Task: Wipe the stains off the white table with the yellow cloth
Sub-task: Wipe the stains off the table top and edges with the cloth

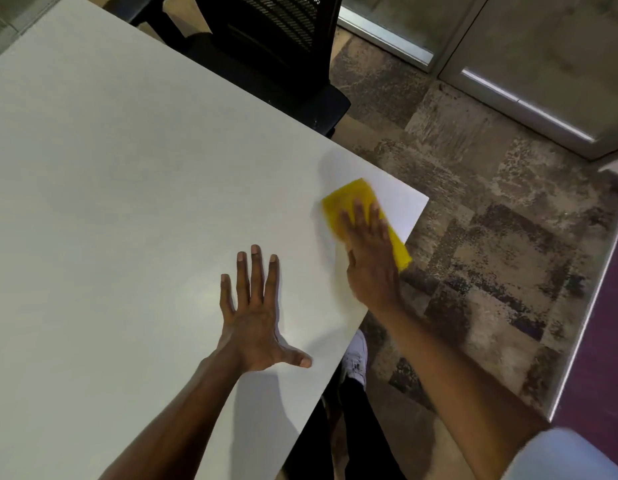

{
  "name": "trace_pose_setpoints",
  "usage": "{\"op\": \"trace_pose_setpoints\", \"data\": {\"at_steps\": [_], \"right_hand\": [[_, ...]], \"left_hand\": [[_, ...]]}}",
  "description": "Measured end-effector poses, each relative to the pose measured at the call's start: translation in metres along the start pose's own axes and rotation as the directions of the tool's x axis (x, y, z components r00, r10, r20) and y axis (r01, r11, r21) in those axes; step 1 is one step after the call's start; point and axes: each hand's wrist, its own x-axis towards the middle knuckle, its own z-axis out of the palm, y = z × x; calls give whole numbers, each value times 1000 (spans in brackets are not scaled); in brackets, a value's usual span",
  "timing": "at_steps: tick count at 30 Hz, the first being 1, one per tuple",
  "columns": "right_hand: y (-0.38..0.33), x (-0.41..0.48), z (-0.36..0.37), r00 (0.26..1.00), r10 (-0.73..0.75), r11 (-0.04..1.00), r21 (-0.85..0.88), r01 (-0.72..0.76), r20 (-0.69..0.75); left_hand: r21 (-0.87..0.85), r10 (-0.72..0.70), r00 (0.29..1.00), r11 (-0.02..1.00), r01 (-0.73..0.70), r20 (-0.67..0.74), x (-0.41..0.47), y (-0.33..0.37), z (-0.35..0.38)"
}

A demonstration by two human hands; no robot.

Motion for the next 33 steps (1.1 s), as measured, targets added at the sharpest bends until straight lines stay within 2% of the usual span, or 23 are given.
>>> {"op": "trace_pose_setpoints", "data": {"at_steps": [2, 5, 8, 11, 15, 20, 22, 24, 27, 29, 31, 33], "right_hand": [[-21, -49, 14, 992, -121, 993, 7, 121, 42], [-35, -111, 25, 967, -224, 975, 28, 222, 122], [-25, -113, 21, 945, -282, 959, 24, 282, 166], [-11, -60, 14, 967, -229, 973, -3, 231, 115], [1, 55, -6, 995, -99, 995, -17, 99, 23], [-21, 144, -9, 999, 17, 997, -76, -19, -28], [-38, 139, -1, 998, -53, 995, -81, 52, -13], [-51, 116, 8, 975, -219, 973, -63, 221, 43], [-60, 83, 19, 874, -467, 879, -38, 475, 135], [-57, 81, 16, 801, -562, 814, -33, 580, 205], [-50, 98, 7, 783, -576, 799, -39, 599, 233], [-43, 129, -4, 836, -498, 852, -51, 521, 230]], "left_hand": [[-12, -7, 1000, 1000, 7, -1, 0, 1, -1], [-25, -9, 1000, 1000, 9, -1, 0, 2, -2], [-19, -10, 1000, 1000, 11, 12, -1, 4, -4], [-18, -16, 1000, 1000, 16, -7, 0, 4, -5], [-5, -5, 1000, 1000, 5, -21, 0, 3, -1], [9, -11, 999, 1000, 11, -49, 4, 2, 6], [8, -2, 999, 1000, 2, -54, 4, 2, 8], [3, 3, 999, 1000, -3, -51, 4, 1, 9], [-2, -1, 999, 1000, 1, -35, 4, 2, 7], [-8, -3, 1000, 1000, 2, -22, 3, 3, 5], [-9, -7, 1000, 1000, 7, -18, 3, 2, 4], [-4, -5, 1000, 1000, 5, -20, 4, 3, 4]]}}
